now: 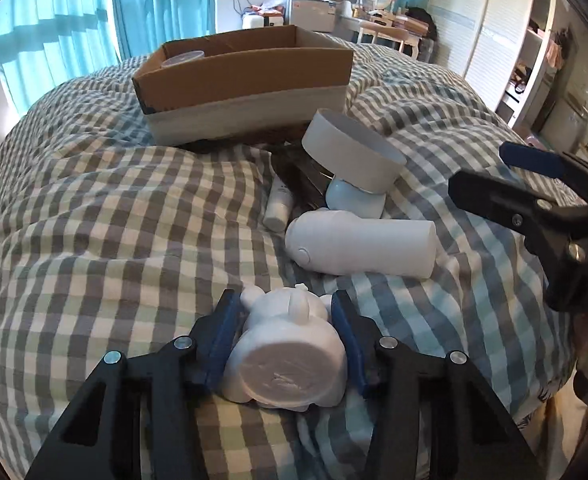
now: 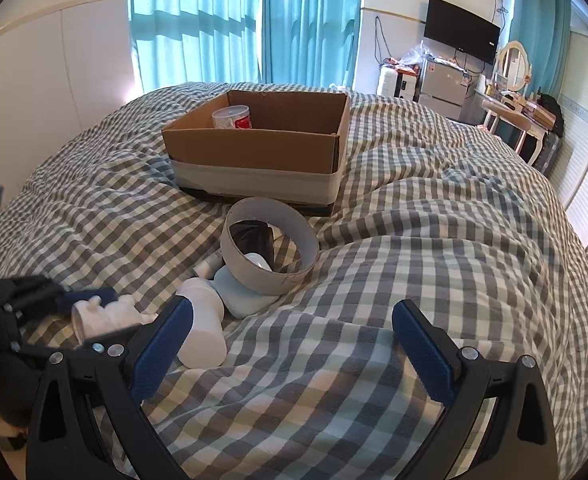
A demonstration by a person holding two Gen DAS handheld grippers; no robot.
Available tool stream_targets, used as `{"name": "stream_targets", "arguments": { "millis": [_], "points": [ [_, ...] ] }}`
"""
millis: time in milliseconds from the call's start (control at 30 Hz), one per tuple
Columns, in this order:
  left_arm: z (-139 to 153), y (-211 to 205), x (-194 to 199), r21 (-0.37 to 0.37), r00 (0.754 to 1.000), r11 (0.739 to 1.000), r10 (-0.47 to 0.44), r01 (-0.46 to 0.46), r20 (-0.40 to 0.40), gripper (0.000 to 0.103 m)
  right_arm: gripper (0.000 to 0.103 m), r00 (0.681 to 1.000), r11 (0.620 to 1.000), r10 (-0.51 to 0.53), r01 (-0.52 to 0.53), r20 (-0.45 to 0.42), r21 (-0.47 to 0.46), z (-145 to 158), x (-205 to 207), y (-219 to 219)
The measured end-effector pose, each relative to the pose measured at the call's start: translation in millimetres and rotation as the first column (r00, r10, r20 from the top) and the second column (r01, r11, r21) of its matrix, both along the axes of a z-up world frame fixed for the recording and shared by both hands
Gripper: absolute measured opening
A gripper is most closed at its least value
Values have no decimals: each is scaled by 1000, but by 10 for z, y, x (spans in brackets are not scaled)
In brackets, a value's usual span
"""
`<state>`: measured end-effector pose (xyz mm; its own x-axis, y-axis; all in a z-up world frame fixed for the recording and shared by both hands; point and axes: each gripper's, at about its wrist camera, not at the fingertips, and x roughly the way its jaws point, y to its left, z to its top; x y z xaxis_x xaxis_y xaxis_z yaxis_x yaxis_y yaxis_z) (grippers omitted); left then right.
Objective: Organize objects
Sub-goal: 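Grasp the white figurine with the left tool while the right tool grasps the white bottle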
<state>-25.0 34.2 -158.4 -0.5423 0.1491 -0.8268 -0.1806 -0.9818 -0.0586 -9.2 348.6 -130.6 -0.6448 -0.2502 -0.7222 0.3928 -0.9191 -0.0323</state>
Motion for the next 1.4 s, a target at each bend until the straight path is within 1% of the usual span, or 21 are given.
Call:
{"name": "stream_targets", "arguments": {
  "millis": [100,233,333,433,533,633,733,800,867,933,967,1000,1067,1100,1167,1300,1400],
  "points": [
    [69,-35,25,20,1000,1000,1,-1,-12,49,100,1000,1000,-2,2,-4,4,6,1,-27],
    [292,-157,72,46,998,999,29,-26,-64,48,100,1000,1000,-6,6,-3,8,12,-11,-54],
    [466,-261,57,74,996,997,40,-34,-85,48,100,1000,1000,-12,12,-3,0,32,-24,-89],
    [612,-372,43,48,989,997,67,-61,-135,47,100,1000,1000,7,-7,8,-16,35,-39,-171],
    [687,-483,8,30,983,995,96,-92,-159,43,100,999,999,33,-33,29,1,-30,-66,-300],
    [695,-547,-26,14,978,994,112,-111,-174,43,100,995,998,57,-58,80,21,-165,-152,-461],
    [637,-554,-34,8,982,995,99,-99,-163,43,98,990,996,71,-78,124,50,-308,-176,-581],
    [577,-549,-8,-11,984,996,85,-88,-157,43,89,985,992,89,-101,148,78,-393,-159,-652],
    [508,-501,5,-14,988,997,69,-72,-140,43,85,982,990,90,-107,163,97,-455,-153,-686],
    [406,-457,15,-16,992,999,46,-48,-115,43,69,979,987,97,-119,178,113,-505,-143,-709],
    [367,-437,16,-21,994,999,39,-42,-106,43,56,975,984,112,-136,190,117,-531,-130,-734],
    [312,-407,15,-31,995,999,25,-28,-95,43,47,970,982,129,-154,206,109,-556,-122,-755],
    [244,-373,9,-37,996,999,10,-13,-84,43,44,964,978,150,-177,220,111,-601,-97,-806],
    [222,-367,0,-33,997,999,3,-6,-78,43,40,964,976,154,-182,215,120,-608,-80,-822],
    [193,-363,-11,-24,997,1000,3,-5,-77,43,33,962,974,171,-197,213,108,-595,-48,-823],
    [135,-395,-34,15,998,1000,-22,23,-54,43,33,964,974,182,-203,194,97,-518,1,-798],
    [125,-388,-11,22,998,999,-38,39,-53,43,33,966,974,196,-212,167,83,-402,69,-766]
  ]
}}
